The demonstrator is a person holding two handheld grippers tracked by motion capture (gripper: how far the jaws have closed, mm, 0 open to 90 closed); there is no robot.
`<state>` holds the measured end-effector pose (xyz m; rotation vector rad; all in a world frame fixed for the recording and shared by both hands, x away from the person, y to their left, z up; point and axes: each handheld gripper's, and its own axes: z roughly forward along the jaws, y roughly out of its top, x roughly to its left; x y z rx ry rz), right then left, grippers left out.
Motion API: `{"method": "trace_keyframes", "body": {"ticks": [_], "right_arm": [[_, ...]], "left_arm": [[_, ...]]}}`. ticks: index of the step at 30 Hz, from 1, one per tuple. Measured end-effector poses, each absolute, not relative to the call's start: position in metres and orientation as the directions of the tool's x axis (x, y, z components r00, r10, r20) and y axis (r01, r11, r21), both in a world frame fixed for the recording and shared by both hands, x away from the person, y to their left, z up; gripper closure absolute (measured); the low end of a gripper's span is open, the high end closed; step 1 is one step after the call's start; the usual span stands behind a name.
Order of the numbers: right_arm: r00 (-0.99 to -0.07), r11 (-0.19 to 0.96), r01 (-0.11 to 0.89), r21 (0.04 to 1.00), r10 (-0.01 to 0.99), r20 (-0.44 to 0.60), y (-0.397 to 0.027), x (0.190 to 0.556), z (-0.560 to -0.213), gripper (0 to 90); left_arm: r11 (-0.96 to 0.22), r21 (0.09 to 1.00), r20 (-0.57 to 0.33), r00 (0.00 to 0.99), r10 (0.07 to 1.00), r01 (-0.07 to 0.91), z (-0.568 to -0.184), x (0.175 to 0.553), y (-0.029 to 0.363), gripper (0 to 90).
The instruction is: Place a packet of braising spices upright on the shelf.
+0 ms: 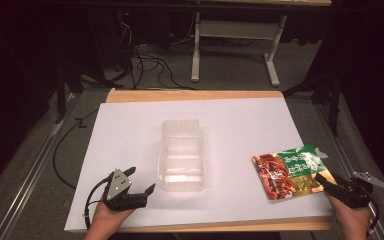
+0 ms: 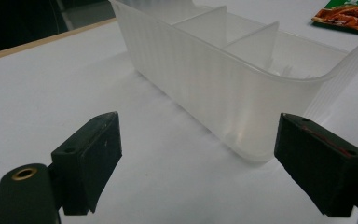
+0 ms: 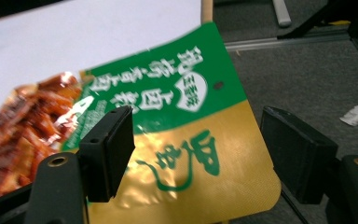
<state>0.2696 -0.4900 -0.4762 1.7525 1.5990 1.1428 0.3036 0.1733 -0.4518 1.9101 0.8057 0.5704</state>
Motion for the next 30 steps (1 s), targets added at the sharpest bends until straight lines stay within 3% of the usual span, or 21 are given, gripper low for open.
{"method": "trace_keyframes", "body": {"ticks": [4,12,21,26,30], "right_arm": [[-0.069,-0.187,0.509,0.841,0.964,0.256,-0.485,0.267,-0.469,35.6],[-0.174,-0.126,0.529,0.839,0.952,0.253,-0.462,0.274,-0.467,40.2],[-0.150,-0.129,0.567,0.814,0.955,0.255,-0.458,0.279,-0.472,45.4],[-0.111,-0.165,0.590,0.790,0.953,0.282,-0.461,0.280,-0.474,57.3],[-0.091,-0.170,0.580,0.797,0.958,0.270,-0.463,0.278,-0.473,75.8]], "left_arm": [[-0.329,0.898,0.051,0.674,0.737,0.293,-0.452,0.303,0.173,15.4],[-0.332,0.896,0.050,0.676,0.735,0.294,-0.452,0.303,0.173,15.4],[-0.339,0.893,0.055,0.677,0.734,0.295,-0.452,0.303,0.173,15.4],[-0.341,0.892,0.053,0.682,0.730,0.295,-0.453,0.302,0.172,15.4],[-0.341,0.893,0.054,0.682,0.730,0.295,-0.453,0.302,0.172,15.4]]}}
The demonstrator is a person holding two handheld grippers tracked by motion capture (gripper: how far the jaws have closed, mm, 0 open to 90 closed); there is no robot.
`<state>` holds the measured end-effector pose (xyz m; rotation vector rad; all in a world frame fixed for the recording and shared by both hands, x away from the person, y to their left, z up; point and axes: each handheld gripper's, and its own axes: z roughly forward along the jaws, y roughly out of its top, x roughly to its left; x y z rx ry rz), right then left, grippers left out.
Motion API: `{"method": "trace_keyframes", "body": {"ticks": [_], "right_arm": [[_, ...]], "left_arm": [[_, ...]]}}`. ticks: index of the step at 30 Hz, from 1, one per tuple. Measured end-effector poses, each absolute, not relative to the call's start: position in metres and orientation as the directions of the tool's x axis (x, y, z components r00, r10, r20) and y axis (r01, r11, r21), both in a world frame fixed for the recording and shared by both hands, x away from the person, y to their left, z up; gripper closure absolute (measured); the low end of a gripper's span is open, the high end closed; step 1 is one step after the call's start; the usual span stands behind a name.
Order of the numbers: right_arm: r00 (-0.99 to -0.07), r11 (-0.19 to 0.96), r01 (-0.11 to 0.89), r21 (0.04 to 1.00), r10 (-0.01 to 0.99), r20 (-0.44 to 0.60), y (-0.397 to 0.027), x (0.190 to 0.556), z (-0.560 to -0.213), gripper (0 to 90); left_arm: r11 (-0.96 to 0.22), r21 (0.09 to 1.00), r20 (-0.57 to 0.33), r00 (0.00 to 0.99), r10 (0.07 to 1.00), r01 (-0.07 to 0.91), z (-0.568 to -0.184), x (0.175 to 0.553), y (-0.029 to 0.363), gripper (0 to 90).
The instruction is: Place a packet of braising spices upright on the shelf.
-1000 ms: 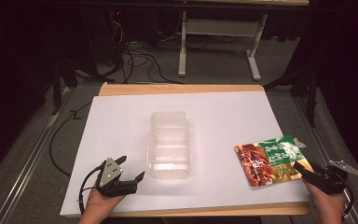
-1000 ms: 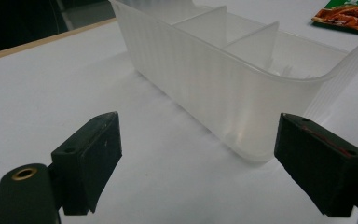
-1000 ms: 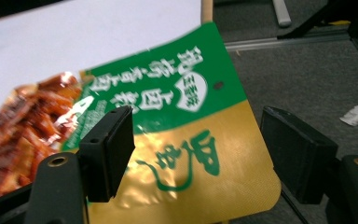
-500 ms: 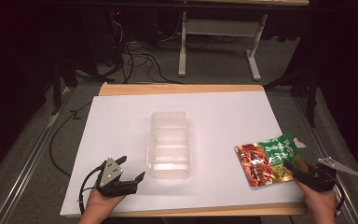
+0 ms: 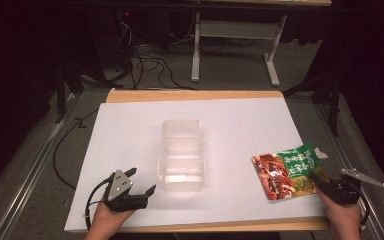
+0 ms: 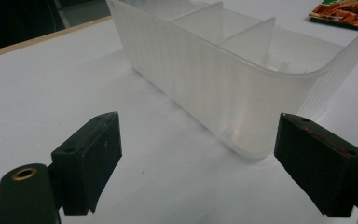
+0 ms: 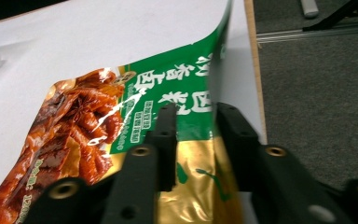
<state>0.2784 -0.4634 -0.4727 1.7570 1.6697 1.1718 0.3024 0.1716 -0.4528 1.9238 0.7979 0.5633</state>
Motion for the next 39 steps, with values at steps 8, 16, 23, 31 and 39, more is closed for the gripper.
{"method": "trace_keyframes", "body": {"ticks": [8,16,23,31,39], "right_arm": [[-0.081,-0.177,0.514,0.839,0.964,0.253,-0.464,0.271,-0.463,90.0],[-0.130,-0.130,0.426,0.895,0.971,0.203,-0.450,0.265,-0.443,90.0],[-0.175,-0.108,0.365,0.925,0.968,0.182,-0.440,0.261,-0.431,90.0],[-0.246,-0.093,0.282,0.955,0.955,0.166,-0.422,0.256,-0.413,90.0],[-0.297,-0.073,0.234,0.969,0.944,0.143,-0.405,0.257,-0.402,90.0]], "left_arm": [[-0.343,0.892,0.055,0.681,0.730,0.295,-0.453,0.302,0.172,15.4],[-0.347,0.891,0.061,0.679,0.731,0.294,-0.453,0.302,0.172,15.5],[-0.346,0.890,0.062,0.675,0.735,0.296,-0.453,0.300,0.174,15.5],[-0.343,0.890,0.062,0.666,0.743,0.300,-0.453,0.297,0.178,15.5],[-0.343,0.888,0.065,0.655,0.753,0.306,-0.453,0.293,0.184,15.5]]}}
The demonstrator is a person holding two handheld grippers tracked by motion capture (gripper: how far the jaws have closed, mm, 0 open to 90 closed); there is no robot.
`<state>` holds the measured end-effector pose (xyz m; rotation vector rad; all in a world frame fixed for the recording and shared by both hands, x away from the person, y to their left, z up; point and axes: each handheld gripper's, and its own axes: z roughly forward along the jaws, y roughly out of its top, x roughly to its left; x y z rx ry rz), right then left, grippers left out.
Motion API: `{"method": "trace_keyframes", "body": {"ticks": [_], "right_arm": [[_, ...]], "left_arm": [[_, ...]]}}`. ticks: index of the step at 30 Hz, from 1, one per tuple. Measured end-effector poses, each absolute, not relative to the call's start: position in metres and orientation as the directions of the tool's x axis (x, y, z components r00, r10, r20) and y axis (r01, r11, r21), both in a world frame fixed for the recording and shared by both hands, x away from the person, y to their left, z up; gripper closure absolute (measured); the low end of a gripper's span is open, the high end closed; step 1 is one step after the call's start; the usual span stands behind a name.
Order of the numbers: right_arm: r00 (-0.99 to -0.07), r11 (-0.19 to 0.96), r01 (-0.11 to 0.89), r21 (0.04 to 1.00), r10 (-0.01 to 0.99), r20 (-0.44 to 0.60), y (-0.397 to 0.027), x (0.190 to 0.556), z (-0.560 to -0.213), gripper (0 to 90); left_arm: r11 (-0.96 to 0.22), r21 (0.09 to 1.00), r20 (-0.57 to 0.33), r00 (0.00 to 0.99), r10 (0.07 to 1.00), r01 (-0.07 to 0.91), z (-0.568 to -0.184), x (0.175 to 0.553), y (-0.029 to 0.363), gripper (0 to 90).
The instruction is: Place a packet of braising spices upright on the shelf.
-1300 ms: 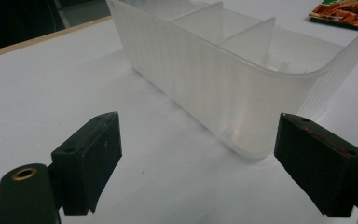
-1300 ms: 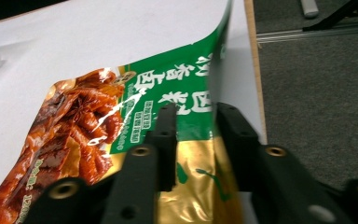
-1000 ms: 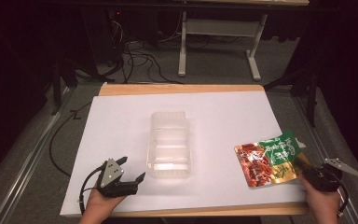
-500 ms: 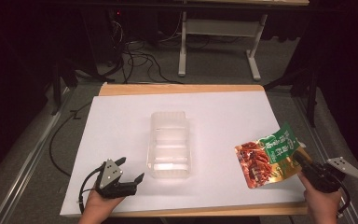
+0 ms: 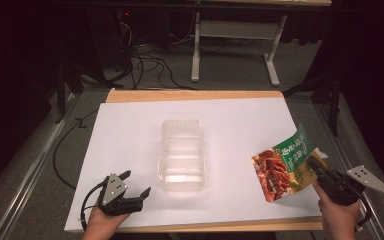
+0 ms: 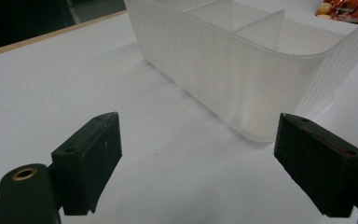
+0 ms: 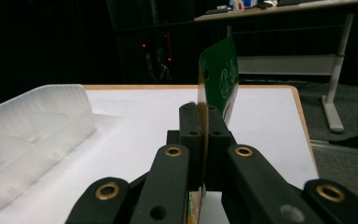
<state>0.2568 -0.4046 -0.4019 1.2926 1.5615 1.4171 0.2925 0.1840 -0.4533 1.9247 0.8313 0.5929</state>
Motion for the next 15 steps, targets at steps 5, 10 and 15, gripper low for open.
{"method": "trace_keyframes", "body": {"ticks": [5,10,15], "right_arm": [[-0.324,-0.072,0.211,0.975,0.936,0.139,-0.397,0.259,-0.397,90.0],[-0.355,-0.065,0.195,0.979,0.926,0.132,-0.388,0.261,-0.393,90.0],[-0.388,-0.057,0.182,0.982,0.913,0.125,-0.379,0.262,-0.389,90.0]], "left_arm": [[-0.338,0.888,0.066,0.643,0.763,0.311,-0.453,0.288,0.189,15.5],[-0.338,0.887,0.067,0.635,0.769,0.315,-0.454,0.286,0.193,15.5],[-0.336,0.887,0.068,0.629,0.774,0.318,-0.454,0.283,0.195,15.6]]}}
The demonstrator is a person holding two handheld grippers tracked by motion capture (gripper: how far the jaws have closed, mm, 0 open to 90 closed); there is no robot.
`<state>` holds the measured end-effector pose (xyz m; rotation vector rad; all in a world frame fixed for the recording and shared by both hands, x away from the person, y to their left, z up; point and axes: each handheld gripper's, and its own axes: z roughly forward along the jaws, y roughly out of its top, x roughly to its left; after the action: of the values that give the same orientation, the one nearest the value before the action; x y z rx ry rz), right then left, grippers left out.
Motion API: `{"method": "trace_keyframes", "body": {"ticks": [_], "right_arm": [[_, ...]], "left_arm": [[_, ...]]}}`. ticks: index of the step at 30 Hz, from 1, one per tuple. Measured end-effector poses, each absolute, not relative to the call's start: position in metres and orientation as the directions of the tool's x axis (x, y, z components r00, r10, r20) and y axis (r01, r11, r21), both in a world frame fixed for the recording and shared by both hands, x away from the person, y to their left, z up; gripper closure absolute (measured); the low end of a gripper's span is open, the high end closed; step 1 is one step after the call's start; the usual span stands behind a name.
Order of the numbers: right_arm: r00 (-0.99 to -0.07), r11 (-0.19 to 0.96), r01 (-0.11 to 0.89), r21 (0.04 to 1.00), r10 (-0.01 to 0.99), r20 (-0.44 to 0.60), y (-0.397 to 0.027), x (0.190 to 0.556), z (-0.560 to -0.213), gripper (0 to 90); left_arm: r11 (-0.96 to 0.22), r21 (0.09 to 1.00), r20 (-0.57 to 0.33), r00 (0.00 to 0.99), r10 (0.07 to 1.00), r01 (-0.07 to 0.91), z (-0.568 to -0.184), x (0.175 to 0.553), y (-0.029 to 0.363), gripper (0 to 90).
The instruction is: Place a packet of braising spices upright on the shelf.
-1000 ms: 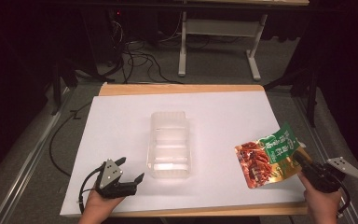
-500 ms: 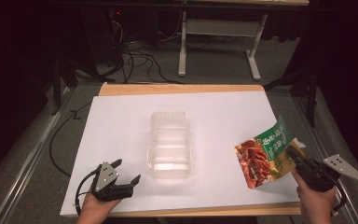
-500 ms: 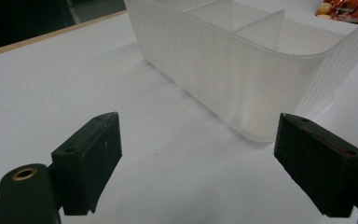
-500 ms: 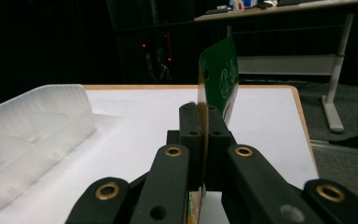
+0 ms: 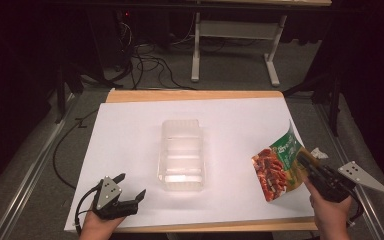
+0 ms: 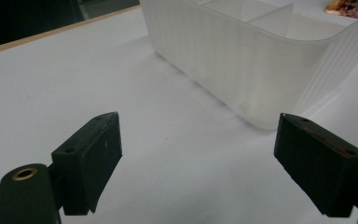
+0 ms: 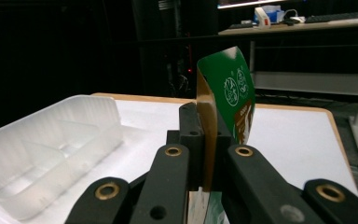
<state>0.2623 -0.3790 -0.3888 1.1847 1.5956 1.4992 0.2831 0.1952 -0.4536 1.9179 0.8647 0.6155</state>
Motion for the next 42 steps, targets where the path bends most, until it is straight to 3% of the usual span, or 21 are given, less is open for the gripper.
{"method": "trace_keyframes", "body": {"ticks": [20,27,42], "right_arm": [[-0.534,-0.016,0.126,0.992,0.841,0.081,-0.329,0.260,-0.370,90.0],[-0.517,0.034,0.112,0.993,0.855,0.029,-0.331,0.261,-0.366,90.0],[-0.478,0.020,0.123,0.992,0.878,0.042,-0.344,0.258,-0.368,90.0]], "left_arm": [[-0.347,0.883,0.074,0.635,0.769,0.317,-0.454,0.283,0.194,15.6],[-0.347,0.882,0.074,0.634,0.770,0.318,-0.455,0.282,0.195,15.6],[-0.345,0.883,0.075,0.632,0.772,0.317,-0.454,0.282,0.196,15.6]]}}
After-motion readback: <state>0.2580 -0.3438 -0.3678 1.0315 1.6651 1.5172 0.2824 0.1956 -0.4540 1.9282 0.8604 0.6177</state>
